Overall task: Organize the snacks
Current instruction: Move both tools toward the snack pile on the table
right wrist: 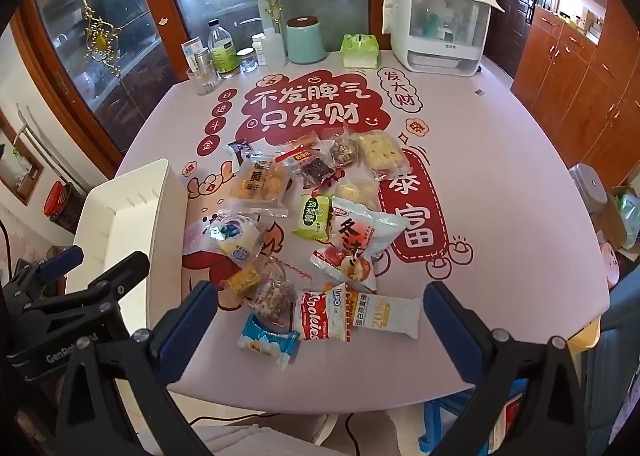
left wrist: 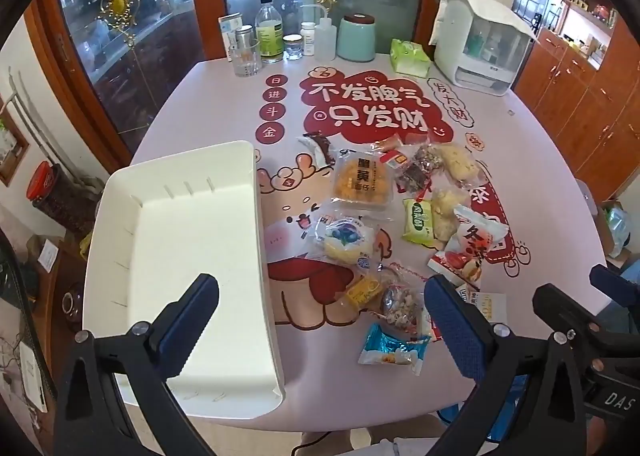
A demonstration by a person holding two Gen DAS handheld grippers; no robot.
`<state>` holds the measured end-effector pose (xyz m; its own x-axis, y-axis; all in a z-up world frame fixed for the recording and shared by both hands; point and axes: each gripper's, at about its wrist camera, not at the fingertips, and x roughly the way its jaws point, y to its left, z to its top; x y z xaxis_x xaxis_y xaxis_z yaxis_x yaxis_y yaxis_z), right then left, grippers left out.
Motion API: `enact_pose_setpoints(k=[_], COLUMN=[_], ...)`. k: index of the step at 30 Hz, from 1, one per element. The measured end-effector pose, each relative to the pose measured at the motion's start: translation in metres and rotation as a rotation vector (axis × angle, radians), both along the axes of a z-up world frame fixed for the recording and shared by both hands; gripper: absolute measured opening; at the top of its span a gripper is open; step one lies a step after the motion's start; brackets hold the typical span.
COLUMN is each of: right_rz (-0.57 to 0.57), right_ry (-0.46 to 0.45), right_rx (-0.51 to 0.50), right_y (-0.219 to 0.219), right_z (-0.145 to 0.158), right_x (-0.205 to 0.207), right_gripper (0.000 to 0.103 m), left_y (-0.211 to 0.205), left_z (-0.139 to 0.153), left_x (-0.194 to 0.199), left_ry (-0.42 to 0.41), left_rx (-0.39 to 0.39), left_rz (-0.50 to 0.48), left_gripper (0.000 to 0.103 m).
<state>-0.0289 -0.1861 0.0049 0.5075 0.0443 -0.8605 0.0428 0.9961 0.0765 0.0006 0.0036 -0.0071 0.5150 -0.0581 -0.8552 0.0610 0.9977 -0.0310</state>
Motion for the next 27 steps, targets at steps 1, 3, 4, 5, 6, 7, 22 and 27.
enact_pose_setpoints(k=[1,3,4,5,6,7,22,27], right_rz=[-0.003,-0.006,-0.006,-0.006,-0.005,-0.007,-0.024,-0.024], right_ry=[0.001,0.003,0.001,0.001,0.002,0.003,0.003,0.004], right_rx=[0.000,-0.002,-0.002,-0.002,-0.001,0.000,-0.004,-0.003], right_y=[-0.0001,0.0008,0.0009,0.0006,0.0003,0.0003,-0.0071,-0.0072], right_z=[-0.0003,-0.0012,-0.0005,-0.0006,-0.0004,-0.0003,0.0035,0.0037], right_x=[-0.0006,-0.0015,-0.0020,-0.0023,-0.0016,-0.0019,-0.0017,-0.0015], right_gripper=[0.103,0.103,0.103,0.103,0.103,0.103,0.103,0.103], left_y=[0.0012,0.0003,-0.0002,0.0010,0.0006,0.0003,-0.0075,-0.0067], left_z=[-0.0009,0.0003,0.0010,0.0006,0.0014,0.0020,0.0046,0.0042], left_x=[-0.0003,-0.0004,0.0000,-0.0014,-0.0010,-0.0006,-0.0016,-0.0021], left_ry=[-0.002,-0.010,-0.013,-0.018,-0.021,-0.023,-0.028,-0.026], left_rx=[-0.003,-0.003,-0.001,-0.004,-0.004,-0.003,0.010,0.009], left_rz=[-0.005,-0.011,-0.012,-0.013,-0.014,-0.014,-0.031,-0.033], left_gripper=[0.102,0.102,0.102,0.102,0.102,0.102,0.102,0.102])
